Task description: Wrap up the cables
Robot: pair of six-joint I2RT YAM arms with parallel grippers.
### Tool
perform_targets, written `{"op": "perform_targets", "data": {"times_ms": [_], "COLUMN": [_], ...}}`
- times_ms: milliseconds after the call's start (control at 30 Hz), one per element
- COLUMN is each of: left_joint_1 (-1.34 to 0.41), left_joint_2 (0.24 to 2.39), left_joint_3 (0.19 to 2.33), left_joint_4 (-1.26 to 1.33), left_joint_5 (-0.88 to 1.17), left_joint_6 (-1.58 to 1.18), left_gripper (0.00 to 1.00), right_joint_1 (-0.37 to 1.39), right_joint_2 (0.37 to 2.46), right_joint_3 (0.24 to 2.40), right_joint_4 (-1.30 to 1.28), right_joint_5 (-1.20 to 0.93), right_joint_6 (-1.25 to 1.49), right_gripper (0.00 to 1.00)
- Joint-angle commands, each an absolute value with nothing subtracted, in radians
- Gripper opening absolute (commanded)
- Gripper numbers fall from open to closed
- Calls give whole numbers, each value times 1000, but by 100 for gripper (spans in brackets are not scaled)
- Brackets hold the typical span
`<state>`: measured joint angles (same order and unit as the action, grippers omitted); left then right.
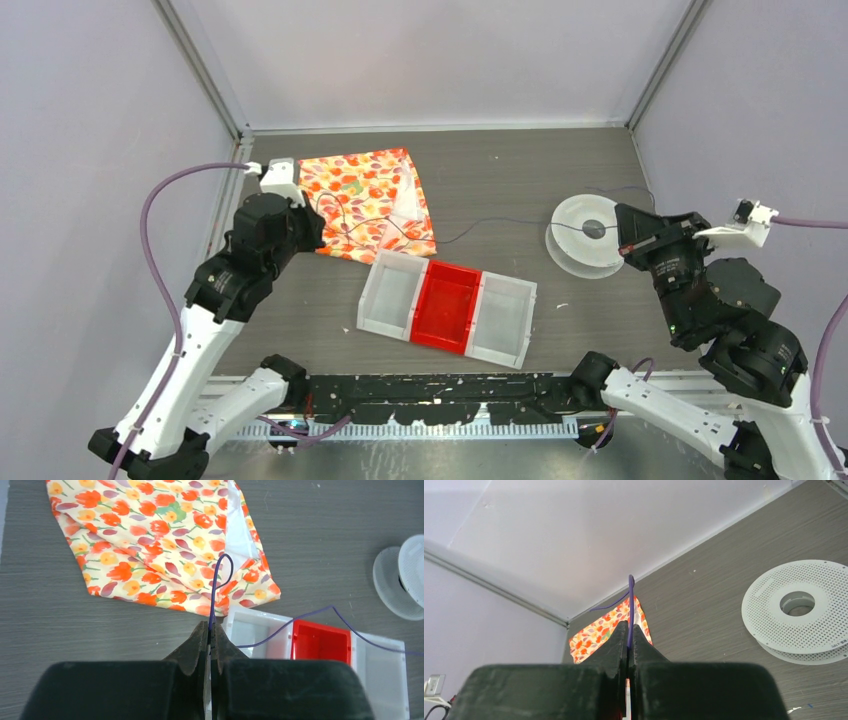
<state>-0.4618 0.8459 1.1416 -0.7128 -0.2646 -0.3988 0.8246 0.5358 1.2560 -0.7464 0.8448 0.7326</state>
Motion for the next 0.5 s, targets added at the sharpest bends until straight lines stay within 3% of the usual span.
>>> {"op": "perform_targets", "data": {"times_ms": [0,67,133,333,433,467], "left_joint_1": [-459,-460,-460,-460,-460,-460], "left_joint_2": [819,810,804,782,835,867], "left_joint_3": [1172,1178,1172,1013,1001,1016], "left_joint_4": [-745,-754,-782,-742,-651,-640], "left_joint_5": [-103,91,156,186,170,151], "left_joint_6": [-316,-324,-355,-427,-466,-472], "left_gripper": [0,1,0,1,8,5], "right_joint_1": [826,826,826,826,827,827], "right_joint_2": [609,611,601,641,735,756], "right_joint_3": [1341,1349,1341,1327,1341,1353], "right_joint_4": [-777,-773,-748,-705,-727,-748], "right_joint_5": [774,764,751,660,602,593], "right_joint_6": [636,631,627,598,617,626], "right_gripper": [0,1,1,1,1,1]}}
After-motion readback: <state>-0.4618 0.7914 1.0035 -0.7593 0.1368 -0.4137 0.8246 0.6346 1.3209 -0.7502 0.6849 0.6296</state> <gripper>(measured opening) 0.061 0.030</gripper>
